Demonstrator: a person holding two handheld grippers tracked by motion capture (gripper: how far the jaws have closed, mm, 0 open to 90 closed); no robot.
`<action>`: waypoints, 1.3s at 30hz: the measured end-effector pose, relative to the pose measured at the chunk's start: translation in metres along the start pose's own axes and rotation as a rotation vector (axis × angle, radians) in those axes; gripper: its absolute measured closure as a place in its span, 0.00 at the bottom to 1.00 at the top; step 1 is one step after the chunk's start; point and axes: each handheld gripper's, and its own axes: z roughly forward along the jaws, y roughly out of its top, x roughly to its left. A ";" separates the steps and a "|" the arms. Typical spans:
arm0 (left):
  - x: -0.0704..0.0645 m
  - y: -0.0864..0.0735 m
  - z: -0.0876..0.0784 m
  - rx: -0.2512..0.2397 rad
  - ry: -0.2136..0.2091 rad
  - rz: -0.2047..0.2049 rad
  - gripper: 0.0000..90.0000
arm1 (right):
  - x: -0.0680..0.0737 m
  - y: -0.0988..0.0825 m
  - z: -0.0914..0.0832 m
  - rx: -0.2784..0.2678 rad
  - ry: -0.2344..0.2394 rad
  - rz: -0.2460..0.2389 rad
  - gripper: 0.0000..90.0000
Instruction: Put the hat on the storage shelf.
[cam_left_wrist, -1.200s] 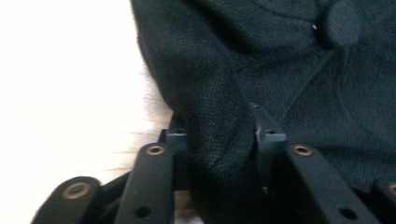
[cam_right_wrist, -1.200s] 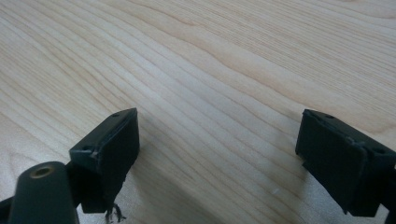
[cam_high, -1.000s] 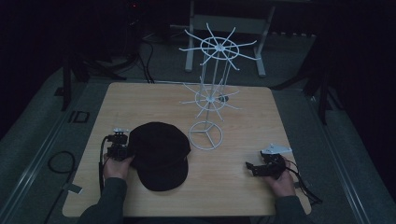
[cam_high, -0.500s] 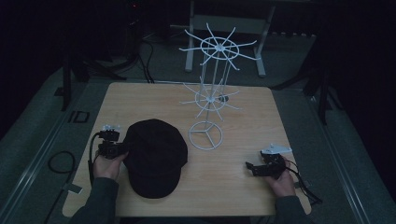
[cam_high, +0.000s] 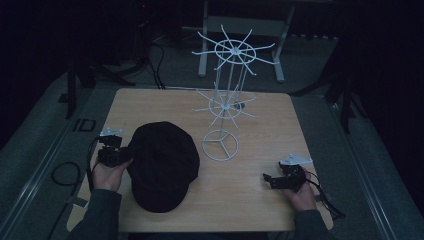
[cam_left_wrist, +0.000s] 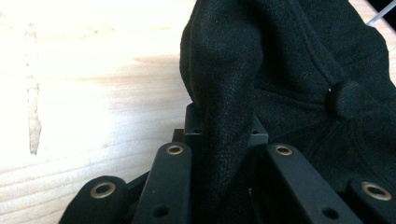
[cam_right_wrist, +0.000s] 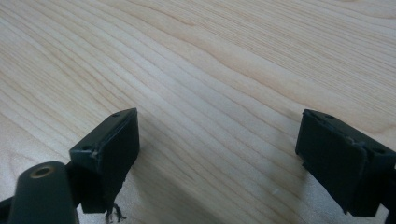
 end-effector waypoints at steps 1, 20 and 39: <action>0.000 0.001 -0.002 -0.007 -0.005 0.003 0.88 | 0.000 0.000 0.000 0.000 0.000 0.000 0.15; -0.002 0.018 -0.030 -0.092 -0.074 0.028 0.88 | 0.000 0.000 0.000 0.000 0.000 0.000 0.15; 0.000 0.031 -0.044 -0.135 -0.095 0.036 0.87 | 0.000 0.000 0.000 -0.001 0.001 0.000 0.15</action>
